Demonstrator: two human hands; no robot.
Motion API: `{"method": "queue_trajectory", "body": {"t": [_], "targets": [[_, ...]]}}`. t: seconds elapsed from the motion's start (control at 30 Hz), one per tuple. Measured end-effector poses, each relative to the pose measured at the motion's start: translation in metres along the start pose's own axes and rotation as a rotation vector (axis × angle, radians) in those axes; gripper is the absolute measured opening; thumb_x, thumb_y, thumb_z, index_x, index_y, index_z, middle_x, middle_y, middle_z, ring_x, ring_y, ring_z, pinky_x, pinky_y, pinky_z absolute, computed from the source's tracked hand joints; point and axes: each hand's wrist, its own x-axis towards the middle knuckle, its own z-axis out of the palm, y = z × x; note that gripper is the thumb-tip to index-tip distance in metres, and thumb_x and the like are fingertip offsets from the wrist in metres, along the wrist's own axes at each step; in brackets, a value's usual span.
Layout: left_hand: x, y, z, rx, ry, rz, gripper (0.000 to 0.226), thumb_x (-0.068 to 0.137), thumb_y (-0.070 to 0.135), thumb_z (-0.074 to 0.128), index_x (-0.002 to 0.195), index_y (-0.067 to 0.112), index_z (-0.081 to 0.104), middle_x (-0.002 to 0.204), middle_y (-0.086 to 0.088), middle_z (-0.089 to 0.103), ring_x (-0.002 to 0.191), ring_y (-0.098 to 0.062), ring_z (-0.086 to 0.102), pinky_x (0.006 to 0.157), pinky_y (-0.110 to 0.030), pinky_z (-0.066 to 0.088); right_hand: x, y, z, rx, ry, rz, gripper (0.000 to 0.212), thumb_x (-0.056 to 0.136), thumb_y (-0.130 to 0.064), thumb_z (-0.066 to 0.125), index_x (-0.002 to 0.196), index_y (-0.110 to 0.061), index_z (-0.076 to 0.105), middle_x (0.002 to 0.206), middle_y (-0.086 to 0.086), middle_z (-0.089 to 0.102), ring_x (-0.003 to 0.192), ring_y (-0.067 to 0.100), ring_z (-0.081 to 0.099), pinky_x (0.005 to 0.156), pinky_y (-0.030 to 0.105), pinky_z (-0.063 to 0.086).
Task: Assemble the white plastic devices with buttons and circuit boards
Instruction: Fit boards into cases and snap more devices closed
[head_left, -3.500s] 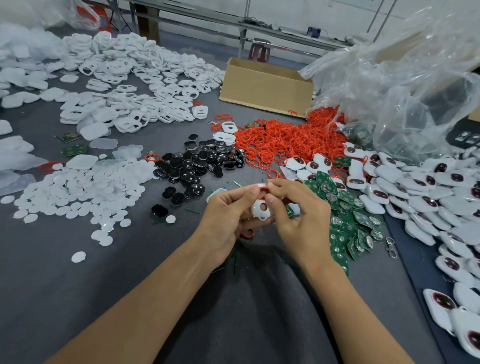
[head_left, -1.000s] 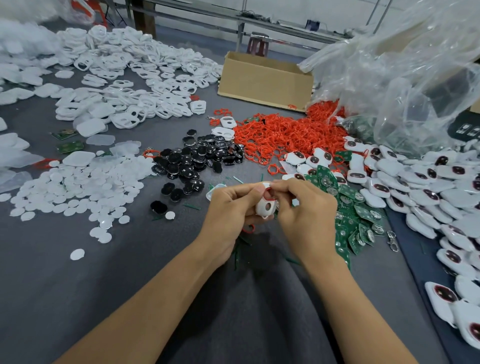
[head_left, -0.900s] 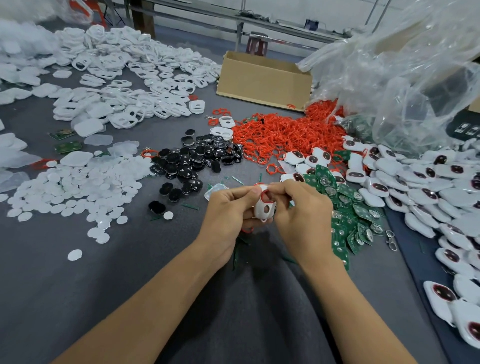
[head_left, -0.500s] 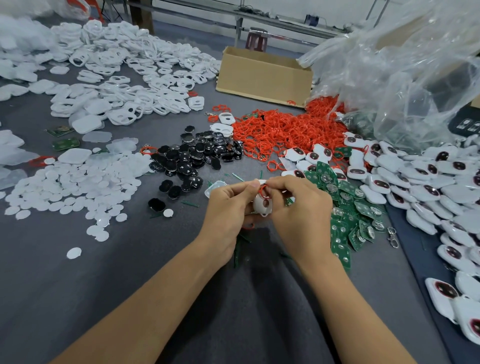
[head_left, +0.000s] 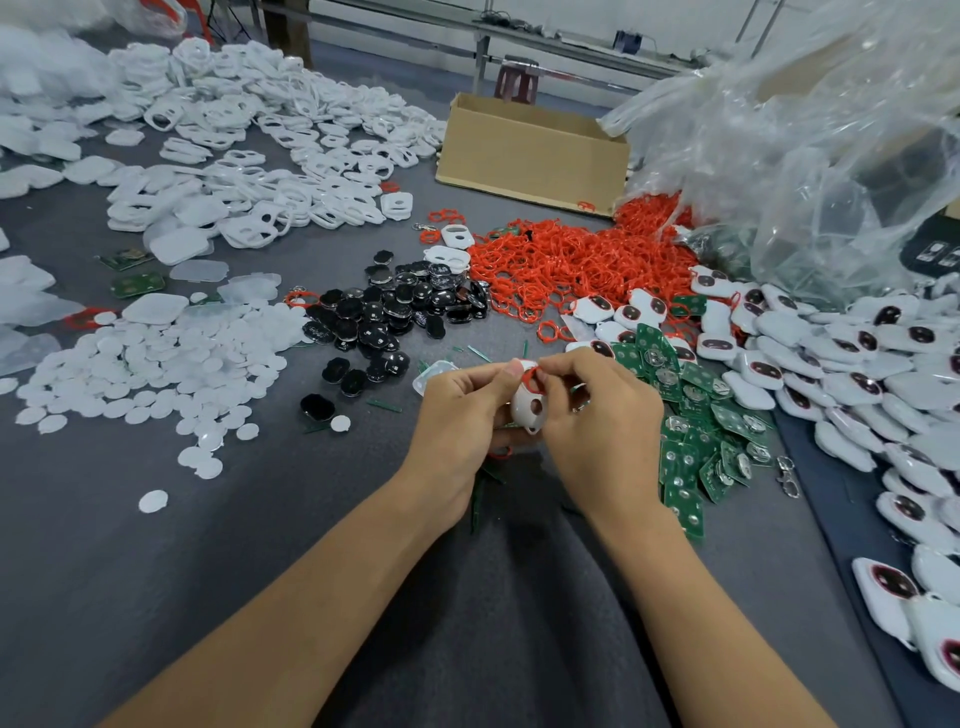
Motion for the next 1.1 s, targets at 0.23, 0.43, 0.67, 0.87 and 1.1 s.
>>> {"method": "queue_trajectory", "body": {"t": [0.23, 0.43, 0.67, 0.87, 1.1], "targets": [[0.0001, -0.0017, -0.003, 0.016, -0.039, 0.015, 0.021, 0.094, 0.017, 0.056, 0.088, 0.006, 0.072, 0.07, -0.011, 0.063, 0.054, -0.016, 0.06, 0.051, -0.027, 0.047, -0.0019, -0.0001, 0.0057, 0.081, 0.054, -0.009, 0.012, 0.075, 0.004, 0.064, 0.076, -0.007, 0.068, 0.073, 0.005, 0.067, 0.067, 0.028, 0.062, 0.06, 0.042, 0.053], [0.0002, -0.0013, -0.0047, 0.002, -0.055, 0.022, 0.017, 0.093, 0.016, 0.058, 0.093, 0.008, 0.072, 0.073, -0.011, 0.066, 0.053, -0.014, 0.063, 0.043, -0.019, 0.043, -0.0002, -0.0017, 0.0033, 0.101, 0.036, 0.017, 0.013, 0.077, 0.003, 0.064, 0.077, -0.008, 0.069, 0.075, 0.003, 0.069, 0.068, 0.026, 0.063, 0.064, 0.04, 0.052], [0.0007, -0.0014, -0.004, -0.016, -0.076, 0.031, 0.019, 0.091, 0.019, 0.06, 0.097, 0.005, 0.072, 0.077, -0.012, 0.065, 0.054, -0.011, 0.061, 0.044, -0.018, 0.041, 0.0004, -0.0032, -0.0009, 0.081, 0.028, 0.083, 0.013, 0.08, -0.001, 0.063, 0.081, -0.012, 0.069, 0.073, 0.002, 0.07, 0.067, 0.024, 0.064, 0.063, 0.041, 0.052], [0.0001, -0.002, -0.002, -0.016, -0.068, 0.02, 0.019, 0.094, 0.017, 0.056, 0.095, 0.009, 0.072, 0.077, -0.009, 0.067, 0.056, -0.01, 0.063, 0.053, -0.025, 0.036, 0.0007, -0.0026, -0.0017, 0.047, 0.02, 0.061, 0.011, 0.08, 0.0, 0.063, 0.081, -0.01, 0.068, 0.072, 0.004, 0.069, 0.066, 0.027, 0.064, 0.059, 0.042, 0.051], [0.0007, -0.003, -0.002, -0.023, -0.08, 0.019, 0.017, 0.093, 0.016, 0.056, 0.095, 0.01, 0.072, 0.075, -0.006, 0.068, 0.056, -0.009, 0.061, 0.048, -0.019, 0.041, -0.0001, -0.0014, 0.0019, 0.033, 0.053, 0.005, 0.015, 0.075, 0.008, 0.066, 0.078, -0.007, 0.067, 0.073, 0.007, 0.069, 0.066, 0.029, 0.063, 0.063, 0.037, 0.046]]}}
